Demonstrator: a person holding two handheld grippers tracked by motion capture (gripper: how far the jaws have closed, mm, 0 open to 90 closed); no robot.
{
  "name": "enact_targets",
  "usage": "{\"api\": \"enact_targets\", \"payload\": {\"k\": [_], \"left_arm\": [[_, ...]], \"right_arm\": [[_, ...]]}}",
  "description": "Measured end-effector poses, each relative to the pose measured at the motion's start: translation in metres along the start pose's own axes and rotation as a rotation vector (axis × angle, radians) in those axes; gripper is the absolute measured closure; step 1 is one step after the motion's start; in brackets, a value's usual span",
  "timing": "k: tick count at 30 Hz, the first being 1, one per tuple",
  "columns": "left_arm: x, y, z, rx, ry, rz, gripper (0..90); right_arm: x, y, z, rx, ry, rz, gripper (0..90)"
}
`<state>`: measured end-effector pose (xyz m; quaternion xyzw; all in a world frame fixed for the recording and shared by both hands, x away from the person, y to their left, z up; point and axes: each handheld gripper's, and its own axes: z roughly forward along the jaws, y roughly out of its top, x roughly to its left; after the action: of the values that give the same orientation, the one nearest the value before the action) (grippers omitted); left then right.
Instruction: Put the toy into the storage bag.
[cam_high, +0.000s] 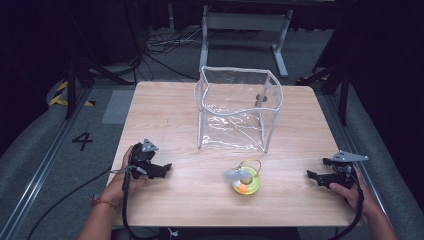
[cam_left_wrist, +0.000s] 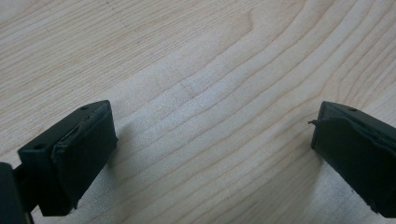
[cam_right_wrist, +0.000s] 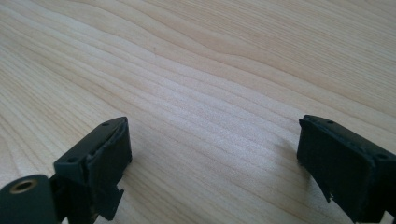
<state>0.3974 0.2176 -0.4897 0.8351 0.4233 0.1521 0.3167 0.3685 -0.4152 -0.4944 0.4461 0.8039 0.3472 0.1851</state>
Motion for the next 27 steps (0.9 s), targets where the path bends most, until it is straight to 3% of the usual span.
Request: {"api": "enact_targets", "payload": {"k": [17, 21, 23, 27], "left_arm": [[0.001, 0.000, 0.000, 0.002, -0.006, 0.009, 0.4], [0.001, 0.000, -0.001, 0.001, -0.002, 0.010, 0.5], [0.001, 0.000, -0.001, 0.000, -0.002, 0.011, 0.5], [0.001, 0.000, 0.000, 0.000, -0.003, 0.011, 0.5]], "right_arm": [[-0.002, 0.000, -0.001, 0.019, 0.000, -0.003, 7.2], [-0.005, 0.005, -0.004, 0.078, 0.018, -0.041, 9.4], [-0.006, 0.007, -0.006, 0.087, 0.037, -0.050, 18.7], [-0.004, 0.012, -0.008, 0.123, 0.030, -0.075, 16.2]]}}
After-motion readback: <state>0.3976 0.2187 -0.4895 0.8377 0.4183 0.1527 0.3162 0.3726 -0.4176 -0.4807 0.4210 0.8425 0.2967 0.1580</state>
